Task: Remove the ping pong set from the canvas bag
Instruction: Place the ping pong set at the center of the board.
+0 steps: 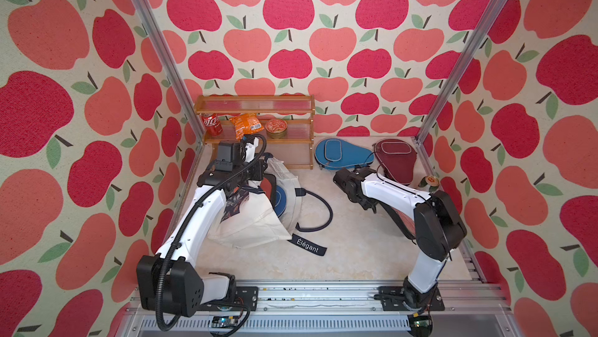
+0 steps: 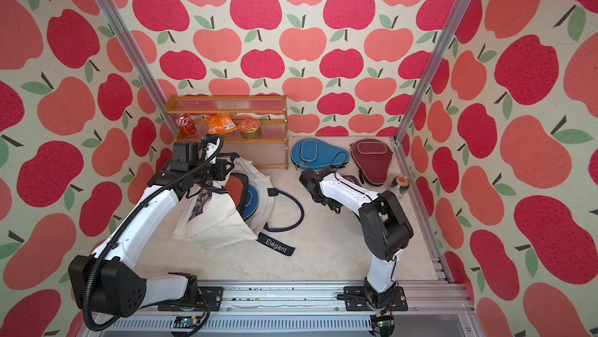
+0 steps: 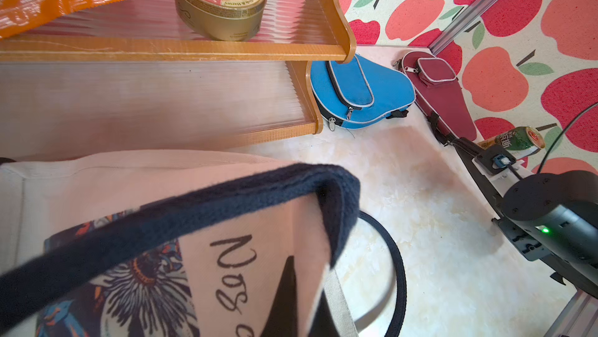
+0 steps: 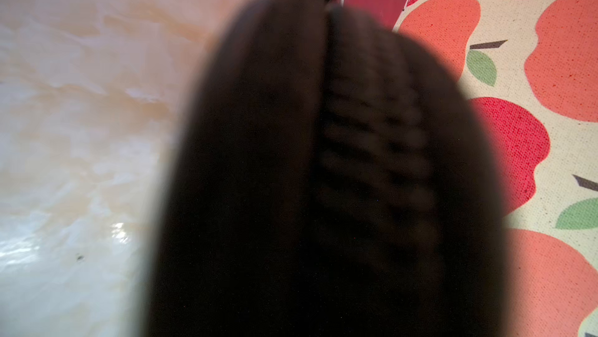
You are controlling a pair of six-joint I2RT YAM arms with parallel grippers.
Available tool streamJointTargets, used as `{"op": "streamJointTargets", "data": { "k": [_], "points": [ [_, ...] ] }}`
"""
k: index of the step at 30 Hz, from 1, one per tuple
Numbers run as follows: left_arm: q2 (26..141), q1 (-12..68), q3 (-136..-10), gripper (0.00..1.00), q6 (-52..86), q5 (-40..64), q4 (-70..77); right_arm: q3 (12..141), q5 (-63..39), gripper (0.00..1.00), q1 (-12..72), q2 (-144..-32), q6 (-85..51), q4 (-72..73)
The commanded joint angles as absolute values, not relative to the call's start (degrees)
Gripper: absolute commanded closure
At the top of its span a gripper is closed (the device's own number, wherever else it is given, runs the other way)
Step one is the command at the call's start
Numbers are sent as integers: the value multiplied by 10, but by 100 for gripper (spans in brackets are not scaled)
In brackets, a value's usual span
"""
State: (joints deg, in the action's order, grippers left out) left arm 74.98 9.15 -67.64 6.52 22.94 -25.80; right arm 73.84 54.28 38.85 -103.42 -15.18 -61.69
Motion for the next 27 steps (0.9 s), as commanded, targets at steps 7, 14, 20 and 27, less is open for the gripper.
{"op": "streamJointTargets", "data": {
  "k": [7, 14, 20, 27],
  "points": [
    [744, 94, -672, 100, 63, 229, -233, 670, 617, 80, 369, -1034, -115, -502],
    [744, 95, -671, 100, 67, 234, -230, 646, 634, 76, 365, -1049, -122, -488],
    [748, 95, -671, 100, 69, 238, -230, 631, 630, 71, 365, -1062, -135, -490],
    [751, 95, -671, 100, 73, 243, -228, 610, 634, 53, 365, -1061, -139, -491]
  ]
}}
